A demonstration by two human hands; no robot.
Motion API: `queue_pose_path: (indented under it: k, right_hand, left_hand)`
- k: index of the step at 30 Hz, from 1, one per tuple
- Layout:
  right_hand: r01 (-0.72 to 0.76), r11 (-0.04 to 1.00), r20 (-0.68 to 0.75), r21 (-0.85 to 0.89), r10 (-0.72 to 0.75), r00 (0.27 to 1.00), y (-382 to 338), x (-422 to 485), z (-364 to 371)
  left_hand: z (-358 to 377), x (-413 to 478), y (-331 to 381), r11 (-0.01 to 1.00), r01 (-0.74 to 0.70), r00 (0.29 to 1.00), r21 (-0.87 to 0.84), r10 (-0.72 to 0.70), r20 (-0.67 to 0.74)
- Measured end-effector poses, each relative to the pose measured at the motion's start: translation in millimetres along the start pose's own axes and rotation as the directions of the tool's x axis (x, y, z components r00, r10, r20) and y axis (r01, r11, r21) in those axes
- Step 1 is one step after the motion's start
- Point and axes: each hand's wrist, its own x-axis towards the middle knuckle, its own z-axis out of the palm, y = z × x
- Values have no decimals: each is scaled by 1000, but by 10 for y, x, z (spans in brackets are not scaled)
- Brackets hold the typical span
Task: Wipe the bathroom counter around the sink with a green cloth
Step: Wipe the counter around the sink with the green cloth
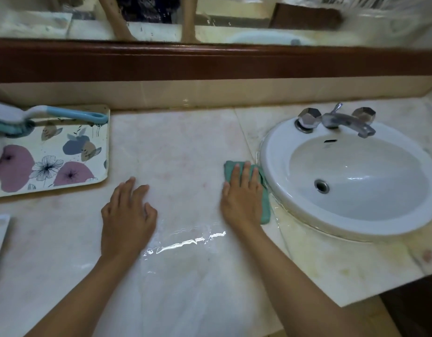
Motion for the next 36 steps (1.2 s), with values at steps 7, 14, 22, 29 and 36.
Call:
queue_pose_path:
  k: [7,14,22,29,36]
  right_hand:
    - [493,861,52,124,-502,864,-219,-1083,85]
    - [360,932,94,43,-363,927,1086,-1233,-164]
    - [315,945,81,88,-322,943,69,-1003,25]
    - [159,977,37,143,-165,986,684,-940,-98]
    - [55,996,31,73,-58,998,1759,-1578,-225]
  left_hand:
    - [17,12,-31,999,-5,1000,-36,5,-10]
    - [35,-10,-15,1000,6,1000,-28,-6,-13]
    - [28,-27,-39,999,-11,1000,-31,10,-19]
    - [-74,-22,303,976,218,973,5,-218,76]
    - [111,-708,1293,925,-37,992,-379,80,97]
